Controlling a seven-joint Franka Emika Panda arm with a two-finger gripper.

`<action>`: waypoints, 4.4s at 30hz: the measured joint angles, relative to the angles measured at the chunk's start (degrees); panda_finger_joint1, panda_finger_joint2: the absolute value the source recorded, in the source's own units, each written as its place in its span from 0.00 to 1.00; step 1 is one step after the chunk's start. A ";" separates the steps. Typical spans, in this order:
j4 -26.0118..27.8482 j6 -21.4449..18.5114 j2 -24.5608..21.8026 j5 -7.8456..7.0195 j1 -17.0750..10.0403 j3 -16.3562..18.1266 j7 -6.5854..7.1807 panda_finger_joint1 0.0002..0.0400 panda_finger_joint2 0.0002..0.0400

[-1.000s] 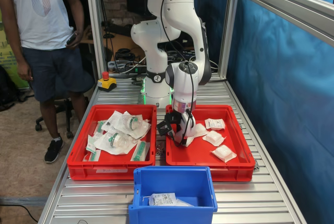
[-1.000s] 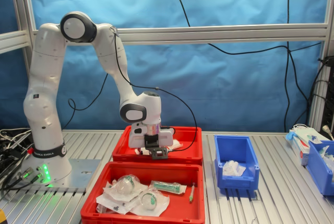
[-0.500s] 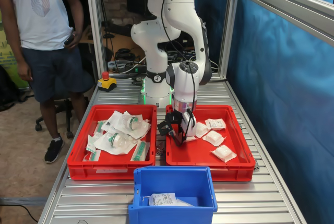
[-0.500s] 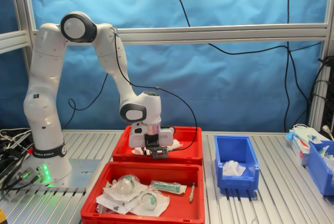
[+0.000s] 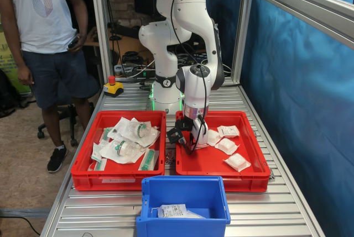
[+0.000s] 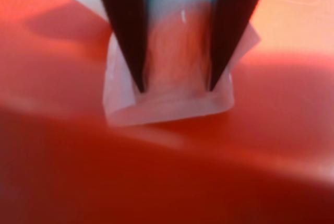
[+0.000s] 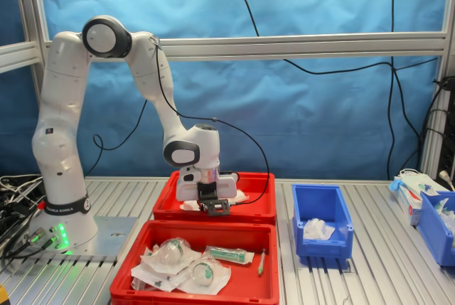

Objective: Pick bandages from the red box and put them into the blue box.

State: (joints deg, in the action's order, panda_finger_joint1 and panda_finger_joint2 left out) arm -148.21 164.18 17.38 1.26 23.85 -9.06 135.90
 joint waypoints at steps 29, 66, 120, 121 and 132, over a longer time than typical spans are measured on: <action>3.28 -11.37 -5.54 -0.66 0.70 -4.64 0.00 0.19 0.19; 36.73 -41.13 -9.37 1.34 0.73 -11.26 0.00 0.19 0.19; 72.53 -29.64 22.71 9.41 -5.55 -16.52 0.00 0.19 0.19; 72.59 -29.53 22.71 9.42 -5.55 -16.56 0.00 0.19 0.19; 72.70 -29.26 22.71 9.42 -5.46 -16.58 0.00 0.19 0.19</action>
State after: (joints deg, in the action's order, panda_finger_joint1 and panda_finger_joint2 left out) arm -75.51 134.92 40.10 10.68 18.39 -25.64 135.90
